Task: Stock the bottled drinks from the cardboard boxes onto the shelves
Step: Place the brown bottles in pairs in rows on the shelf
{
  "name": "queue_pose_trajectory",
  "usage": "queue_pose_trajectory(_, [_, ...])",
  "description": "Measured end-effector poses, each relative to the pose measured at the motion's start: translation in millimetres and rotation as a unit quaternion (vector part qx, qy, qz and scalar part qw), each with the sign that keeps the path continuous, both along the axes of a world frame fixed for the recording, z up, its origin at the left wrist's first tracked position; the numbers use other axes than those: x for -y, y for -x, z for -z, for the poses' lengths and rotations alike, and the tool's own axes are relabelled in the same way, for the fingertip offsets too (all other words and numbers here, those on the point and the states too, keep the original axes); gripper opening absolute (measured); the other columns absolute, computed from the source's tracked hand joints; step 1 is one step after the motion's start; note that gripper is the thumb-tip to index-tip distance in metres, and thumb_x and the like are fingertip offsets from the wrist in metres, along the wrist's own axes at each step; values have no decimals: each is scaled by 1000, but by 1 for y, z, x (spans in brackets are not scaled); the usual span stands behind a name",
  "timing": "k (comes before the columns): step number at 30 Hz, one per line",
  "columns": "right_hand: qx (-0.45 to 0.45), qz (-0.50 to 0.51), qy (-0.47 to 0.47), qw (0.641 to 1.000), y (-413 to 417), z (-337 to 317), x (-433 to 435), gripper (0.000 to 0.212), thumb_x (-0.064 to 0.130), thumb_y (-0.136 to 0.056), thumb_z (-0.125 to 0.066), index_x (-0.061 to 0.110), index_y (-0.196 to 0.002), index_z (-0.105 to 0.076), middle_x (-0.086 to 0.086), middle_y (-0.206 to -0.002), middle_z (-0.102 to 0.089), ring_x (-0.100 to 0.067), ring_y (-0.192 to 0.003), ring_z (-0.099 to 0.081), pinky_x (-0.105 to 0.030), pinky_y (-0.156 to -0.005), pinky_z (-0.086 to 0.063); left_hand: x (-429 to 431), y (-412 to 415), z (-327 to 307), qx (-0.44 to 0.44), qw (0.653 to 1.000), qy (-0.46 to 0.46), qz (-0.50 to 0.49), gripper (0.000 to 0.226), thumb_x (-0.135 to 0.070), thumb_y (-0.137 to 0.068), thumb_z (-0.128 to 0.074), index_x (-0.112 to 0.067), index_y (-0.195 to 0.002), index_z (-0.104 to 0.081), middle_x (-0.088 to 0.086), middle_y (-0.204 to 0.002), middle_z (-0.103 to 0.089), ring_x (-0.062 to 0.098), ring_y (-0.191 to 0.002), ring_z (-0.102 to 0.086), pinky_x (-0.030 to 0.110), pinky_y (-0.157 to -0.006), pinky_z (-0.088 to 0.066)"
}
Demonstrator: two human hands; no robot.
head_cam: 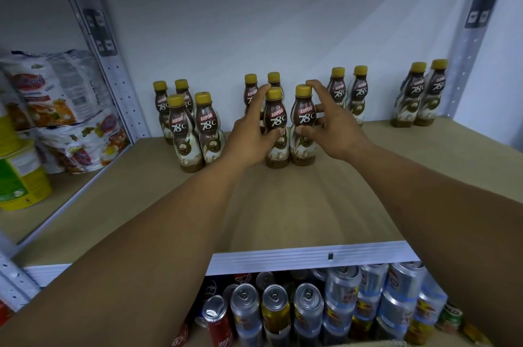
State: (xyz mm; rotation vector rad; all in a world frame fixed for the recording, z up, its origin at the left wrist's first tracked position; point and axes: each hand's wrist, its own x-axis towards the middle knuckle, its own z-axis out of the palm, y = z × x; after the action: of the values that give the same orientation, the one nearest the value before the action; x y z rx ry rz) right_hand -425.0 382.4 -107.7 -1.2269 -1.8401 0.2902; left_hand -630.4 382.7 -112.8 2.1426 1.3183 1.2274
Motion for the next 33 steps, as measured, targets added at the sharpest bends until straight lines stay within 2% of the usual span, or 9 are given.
queue_pose_trajectory(5, [-7, 1, 8, 1000, -1, 0, -1, 92, 24, -88, -79, 47, -155, -19, 8, -118, -57, -18, -103, -68, -42, -92, -57, -5, 0, 0, 4, 1000, 5, 7, 92, -20, -96, -71, -51, -157, -9, -1, -143, -59, 18, -121, -64, 45, -102, -54])
queue_pose_trajectory(17, [-10, 5, 4, 1000, 0, 2, -1, 92, 24, -89, -78, 46, -156, -20, 10, -115, -54, -15, -99, -66, -35, -88, -56, -8, 2, 1, 5, 1000, 9, 16, 92, -19, -96, -71, -52, -156, -9, -2, -149, -53, 18, -126, -61, 42, -103, -54])
queue_pose_trajectory(22, [-8, 9, 6, 1000, 1, 1, -2, 91, 23, -89, -78, 47, -155, -20, 10, -114, -54, -16, -98, -68, -40, -89, -58, -9, 2, 0, -2, 1000, 10, 17, 91, -19, -96, -70, -51, -157, -10, -3, -146, -56, 16, -121, -64, 40, -101, -54])
queue_pose_trajectory(33, [-7, 4, 7, 1000, 1, 1, -3, 92, 20, -90, -77, 43, -158, -18, 11, -119, -52, -15, -101, -66, -35, -89, -56, -10, 1, -1, -1, 1000, 9, 17, 92, -19, -96, -70, -50, -158, -10, -5, -146, -56, 13, -119, -65, 38, -99, -55])
